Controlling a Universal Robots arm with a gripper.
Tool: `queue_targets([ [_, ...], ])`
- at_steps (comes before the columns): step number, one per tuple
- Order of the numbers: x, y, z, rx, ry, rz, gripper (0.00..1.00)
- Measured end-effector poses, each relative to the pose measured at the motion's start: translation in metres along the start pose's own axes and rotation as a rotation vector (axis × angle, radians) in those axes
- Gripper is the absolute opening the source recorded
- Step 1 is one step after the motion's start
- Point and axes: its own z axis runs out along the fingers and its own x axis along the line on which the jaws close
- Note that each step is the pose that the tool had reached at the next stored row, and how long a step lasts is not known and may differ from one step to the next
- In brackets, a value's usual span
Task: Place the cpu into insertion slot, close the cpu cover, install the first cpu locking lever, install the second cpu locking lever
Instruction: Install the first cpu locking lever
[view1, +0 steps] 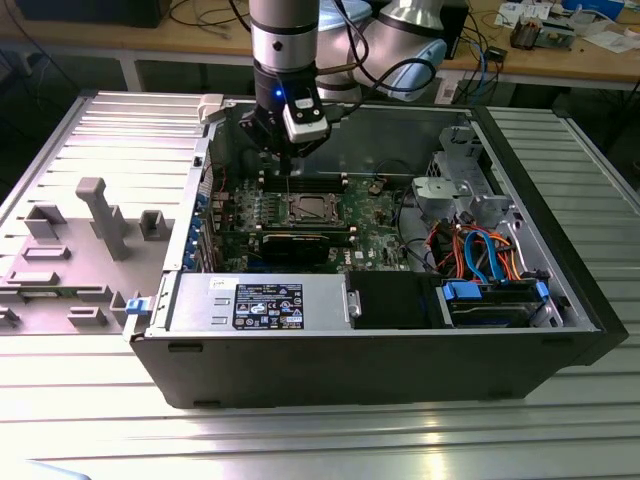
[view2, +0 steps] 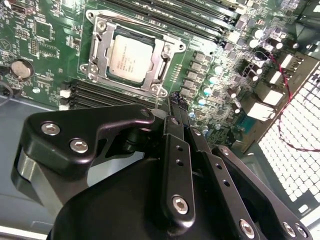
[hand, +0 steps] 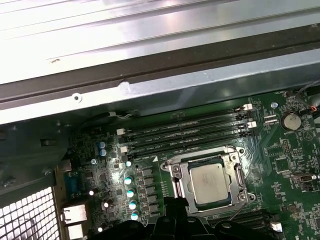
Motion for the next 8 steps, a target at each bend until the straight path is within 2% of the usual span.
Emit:
queue_targets([
  [3,0.0076,-0.0015,0.0,-0.0002,0.0012,-0.025,0.11],
  [6,0.0102,-0.002,-0.0001,-0.0002,0.0021,-0.04,0.11],
  [8,0.0121,-0.0024,0.0,-0.0005,0.0032,-0.066,0.11],
])
